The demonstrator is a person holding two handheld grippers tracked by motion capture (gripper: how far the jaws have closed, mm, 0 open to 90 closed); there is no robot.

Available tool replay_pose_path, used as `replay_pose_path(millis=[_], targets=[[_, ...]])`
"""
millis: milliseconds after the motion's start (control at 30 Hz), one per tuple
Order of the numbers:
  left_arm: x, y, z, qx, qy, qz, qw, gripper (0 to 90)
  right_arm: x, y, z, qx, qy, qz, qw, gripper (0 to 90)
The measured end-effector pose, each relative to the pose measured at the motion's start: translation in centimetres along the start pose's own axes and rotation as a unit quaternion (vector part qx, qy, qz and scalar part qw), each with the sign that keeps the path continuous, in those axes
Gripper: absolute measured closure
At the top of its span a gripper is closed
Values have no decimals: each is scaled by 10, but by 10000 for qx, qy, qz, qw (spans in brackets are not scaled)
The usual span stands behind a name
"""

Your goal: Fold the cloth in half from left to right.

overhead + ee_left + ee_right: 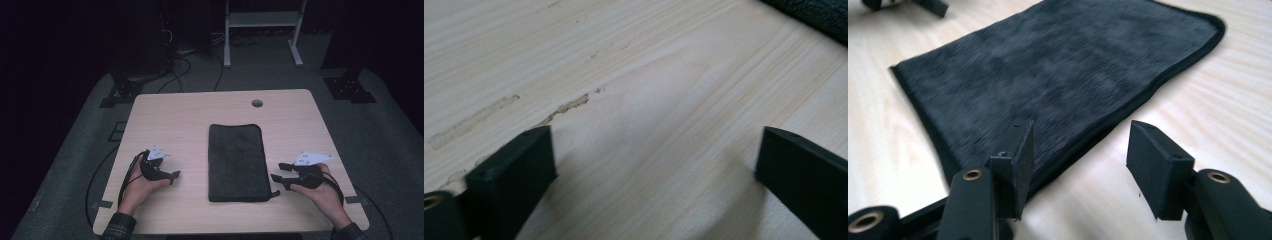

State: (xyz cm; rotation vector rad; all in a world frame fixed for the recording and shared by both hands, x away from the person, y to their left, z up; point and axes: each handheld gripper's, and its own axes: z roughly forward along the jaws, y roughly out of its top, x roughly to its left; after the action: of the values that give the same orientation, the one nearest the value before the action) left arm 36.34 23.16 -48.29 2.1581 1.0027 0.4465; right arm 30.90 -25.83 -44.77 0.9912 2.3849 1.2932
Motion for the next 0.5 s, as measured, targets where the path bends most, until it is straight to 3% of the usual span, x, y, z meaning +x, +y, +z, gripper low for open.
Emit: replay_pose_path(millis=[133, 267, 500], targets=[[0, 0, -1, -86, 22, -23, 10000, 68, -7, 4, 4, -23, -56, -4, 10000, 418], [1, 1, -1, -188, 15, -17, 9998, 161, -18, 12, 11, -56, -139, 8, 9999, 409], [2, 7, 0, -262, -216, -117, 9994, 363, -36, 27, 22, -92, -213, 10, 9997, 408]])
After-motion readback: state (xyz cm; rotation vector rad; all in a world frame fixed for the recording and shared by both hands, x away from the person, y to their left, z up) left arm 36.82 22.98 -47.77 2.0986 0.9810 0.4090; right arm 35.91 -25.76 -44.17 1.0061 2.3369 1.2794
